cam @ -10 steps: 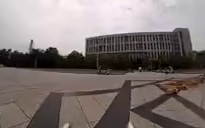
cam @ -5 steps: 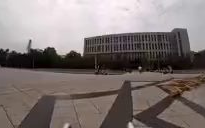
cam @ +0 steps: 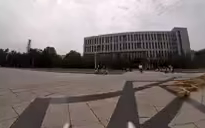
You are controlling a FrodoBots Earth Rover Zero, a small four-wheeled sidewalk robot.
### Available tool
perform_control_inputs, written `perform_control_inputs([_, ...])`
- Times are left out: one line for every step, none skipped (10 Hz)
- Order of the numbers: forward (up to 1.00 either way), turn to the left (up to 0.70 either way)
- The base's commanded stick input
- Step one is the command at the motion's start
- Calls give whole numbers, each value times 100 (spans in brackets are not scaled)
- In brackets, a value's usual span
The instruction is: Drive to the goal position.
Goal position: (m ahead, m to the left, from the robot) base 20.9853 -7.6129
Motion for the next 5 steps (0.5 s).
perform_control_inputs([50, 0])
perform_control_inputs([50, 0])
perform_control_inputs([50, 0])
perform_control_inputs([50, 0])
perform_control_inputs([50, 0])
